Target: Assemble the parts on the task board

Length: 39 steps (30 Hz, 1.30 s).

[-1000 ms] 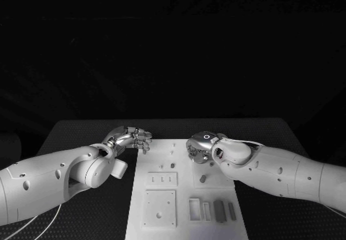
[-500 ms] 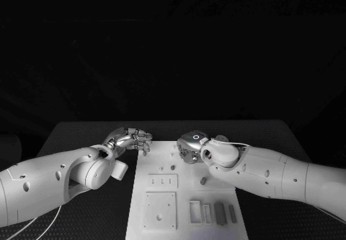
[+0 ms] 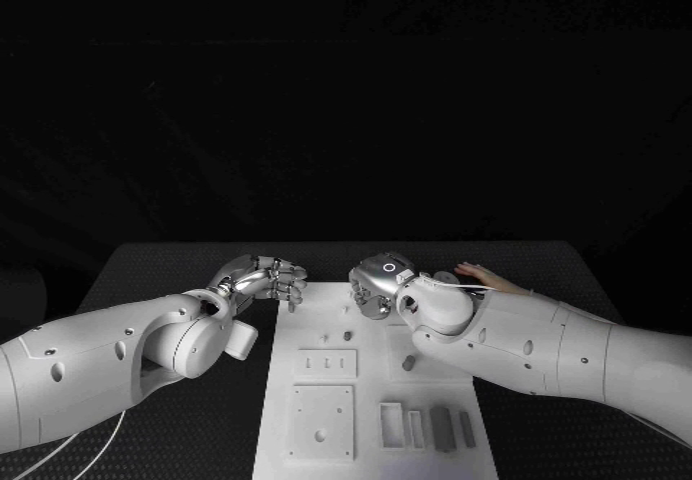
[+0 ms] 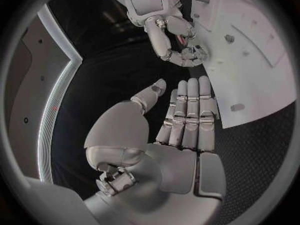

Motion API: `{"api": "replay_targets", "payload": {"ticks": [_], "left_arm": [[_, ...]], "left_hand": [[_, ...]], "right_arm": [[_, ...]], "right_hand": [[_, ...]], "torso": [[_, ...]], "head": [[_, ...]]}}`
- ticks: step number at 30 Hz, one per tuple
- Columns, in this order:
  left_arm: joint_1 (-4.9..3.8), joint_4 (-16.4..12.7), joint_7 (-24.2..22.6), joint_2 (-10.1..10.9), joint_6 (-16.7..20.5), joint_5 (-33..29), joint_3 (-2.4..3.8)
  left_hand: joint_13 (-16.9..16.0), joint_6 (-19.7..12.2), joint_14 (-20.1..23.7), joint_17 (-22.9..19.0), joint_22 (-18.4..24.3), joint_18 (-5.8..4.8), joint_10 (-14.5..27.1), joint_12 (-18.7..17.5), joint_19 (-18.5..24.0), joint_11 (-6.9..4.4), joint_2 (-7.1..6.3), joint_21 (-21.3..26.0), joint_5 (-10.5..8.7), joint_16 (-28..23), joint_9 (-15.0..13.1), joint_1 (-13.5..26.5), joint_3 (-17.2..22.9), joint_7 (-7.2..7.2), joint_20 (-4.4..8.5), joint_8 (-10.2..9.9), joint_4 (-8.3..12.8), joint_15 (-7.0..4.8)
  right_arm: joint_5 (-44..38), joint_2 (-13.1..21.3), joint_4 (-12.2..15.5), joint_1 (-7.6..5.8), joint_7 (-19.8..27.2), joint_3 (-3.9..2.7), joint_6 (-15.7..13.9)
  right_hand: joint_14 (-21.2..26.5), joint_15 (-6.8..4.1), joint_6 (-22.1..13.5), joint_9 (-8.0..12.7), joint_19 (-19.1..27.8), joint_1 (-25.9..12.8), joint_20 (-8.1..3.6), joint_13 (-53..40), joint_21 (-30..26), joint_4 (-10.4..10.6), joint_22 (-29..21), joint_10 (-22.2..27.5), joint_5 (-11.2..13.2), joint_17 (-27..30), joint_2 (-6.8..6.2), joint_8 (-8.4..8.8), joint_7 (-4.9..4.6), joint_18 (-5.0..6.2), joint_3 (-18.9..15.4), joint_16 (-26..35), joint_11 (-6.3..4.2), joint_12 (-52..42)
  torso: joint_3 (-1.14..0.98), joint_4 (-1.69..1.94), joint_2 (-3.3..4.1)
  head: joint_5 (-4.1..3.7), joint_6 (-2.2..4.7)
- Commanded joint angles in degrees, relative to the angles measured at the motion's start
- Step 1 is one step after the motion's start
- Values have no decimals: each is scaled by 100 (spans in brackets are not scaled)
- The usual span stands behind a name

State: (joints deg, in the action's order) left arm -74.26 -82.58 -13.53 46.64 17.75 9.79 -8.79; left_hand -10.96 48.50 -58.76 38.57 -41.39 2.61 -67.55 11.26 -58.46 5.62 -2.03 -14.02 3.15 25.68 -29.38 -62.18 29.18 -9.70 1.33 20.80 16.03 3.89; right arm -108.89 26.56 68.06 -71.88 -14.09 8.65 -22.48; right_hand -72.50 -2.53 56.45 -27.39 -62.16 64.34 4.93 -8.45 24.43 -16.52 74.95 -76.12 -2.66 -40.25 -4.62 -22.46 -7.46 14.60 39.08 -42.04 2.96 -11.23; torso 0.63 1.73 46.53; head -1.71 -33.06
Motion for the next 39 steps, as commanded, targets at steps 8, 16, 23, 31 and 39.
{"api": "replay_targets", "payload": {"ticks": [8,16,23,31,39], "left_arm": [[-11,12,-54,-57,-36,-21,6],[-11,41,-54,-91,-42,-21,7],[-11,51,-53,-105,-44,-21,8],[-11,54,-50,-113,-47,-21,8],[-12,58,-50,-119,-46,-21,8]], "left_hand": [[-9,-20,-2,12,-7,36,8,-26,4,36,-16,35,19,-36,3,41,-10,-24,21,-19,19,28],[-10,-21,-2,16,-8,36,7,-30,4,37,-16,36,19,-41,3,40,-9,-25,21,-21,20,28],[-12,-21,-3,21,-8,36,6,-33,4,37,-15,38,19,-46,3,39,-8,-25,20,-22,20,29],[-14,-23,-3,27,-9,35,7,-39,5,38,-17,41,18,-53,3,42,-10,-27,19,-25,19,30],[-15,-24,-4,32,-10,35,6,-42,5,39,-17,43,19,-59,2,42,-9,-27,19,-26,20,30]], "right_arm": [[-230,-255,-242,-1,-50,1,-187],[-401,-434,-439,16,-51,6,-236],[-435,-501,-534,21,-24,8,-184],[-429,-577,-688,50,4,20,-113],[-423,-635,-769,79,30,31,-61]], "right_hand": [[0,-27,172,-100,-25,72,-10,-7,29,-11,144,-26,-22,-13,-5,-14,121,40,42,-44,7,29],[0,-29,176,-101,-25,77,-12,-10,39,-12,144,-30,-22,-16,-11,-12,123,40,49,-49,5,33],[0,-30,181,-102,-24,80,-13,-14,46,-12,143,-34,-22,-19,-17,-11,124,40,53,-52,4,36],[2,-30,181,-102,-22,79,-13,-15,51,-10,143,-34,-22,-21,-19,-8,123,40,56,-53,5,40],[7,-28,179,-101,-15,78,-12,-17,56,-9,142,-32,-22,-22,-22,-3,122,40,60,-53,6,47]], "torso": [[-1,-3,4],[-4,3,3],[-4,-5,3],[-5,-13,4],[-7,-14,5]], "head": [[19,22],[31,19],[50,20],[63,12],[76,3]]}}
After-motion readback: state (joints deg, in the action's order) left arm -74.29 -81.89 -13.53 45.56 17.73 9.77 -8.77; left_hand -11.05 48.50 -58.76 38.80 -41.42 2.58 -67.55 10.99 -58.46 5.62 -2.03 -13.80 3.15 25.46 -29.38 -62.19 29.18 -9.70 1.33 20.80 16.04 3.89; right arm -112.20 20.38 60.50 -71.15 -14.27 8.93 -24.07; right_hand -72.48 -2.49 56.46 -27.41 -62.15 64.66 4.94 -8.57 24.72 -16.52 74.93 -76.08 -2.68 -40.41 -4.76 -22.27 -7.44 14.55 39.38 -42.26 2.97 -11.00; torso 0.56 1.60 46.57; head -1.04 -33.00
